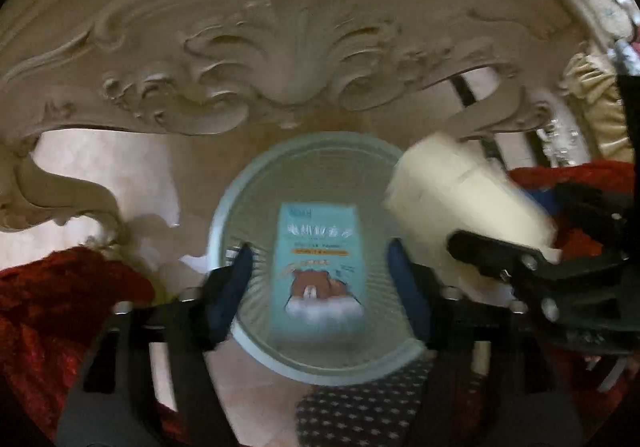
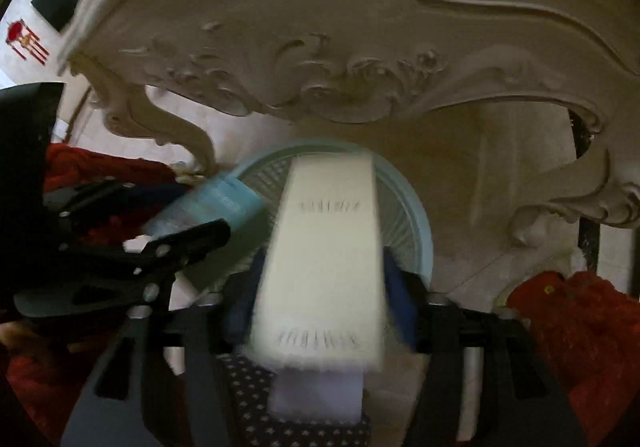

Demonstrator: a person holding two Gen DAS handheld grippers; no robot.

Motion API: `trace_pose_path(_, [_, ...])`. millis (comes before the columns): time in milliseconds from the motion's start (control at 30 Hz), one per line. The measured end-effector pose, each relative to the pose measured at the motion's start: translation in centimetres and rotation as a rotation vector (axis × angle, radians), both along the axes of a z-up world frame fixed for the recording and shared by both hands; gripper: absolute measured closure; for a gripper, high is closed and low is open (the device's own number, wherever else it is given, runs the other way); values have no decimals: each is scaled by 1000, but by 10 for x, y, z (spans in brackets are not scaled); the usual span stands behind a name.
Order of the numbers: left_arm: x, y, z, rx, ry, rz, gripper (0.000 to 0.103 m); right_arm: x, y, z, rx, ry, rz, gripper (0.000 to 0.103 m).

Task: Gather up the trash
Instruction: 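Carry both boxes over the wastebasket and open both tools to drop them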

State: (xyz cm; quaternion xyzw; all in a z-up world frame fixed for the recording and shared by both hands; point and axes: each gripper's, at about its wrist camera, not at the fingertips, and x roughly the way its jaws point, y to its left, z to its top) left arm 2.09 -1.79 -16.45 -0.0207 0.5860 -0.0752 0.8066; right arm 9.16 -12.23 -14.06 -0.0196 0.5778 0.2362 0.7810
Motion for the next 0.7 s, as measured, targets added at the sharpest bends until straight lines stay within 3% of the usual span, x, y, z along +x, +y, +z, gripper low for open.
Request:
trace_pose_path(33, [-1,1,-3,12,-1,-6,27,-1,0,1,-10,-15,-6,24])
trace_pose_path(233, [-6,8,2,-14,-16,0,22,-1,-15,9,-22,-46,-64,24])
trace_pose_path(267, [-7,10,6,-20,-30,4,13,-2,-17,9,-24,-44,-74,24])
trace_pose_path(300, [-8,12,8,-20,-43,8,11,-5,-21,11,-17,-44,-83,24])
trace_pose_path(500, [-13,33,28,-28,-81,49,11,-14,-35,31,-22,-106,-103,24])
trace_pose_path(600, [-22,50,55,-23,-151,69,11,-18,-49,51,-12,-154,-121,24])
trace_pose_path(700, [-26,72,101,-18,-275,94,11,-19,-67,84,28,-243,-157,24])
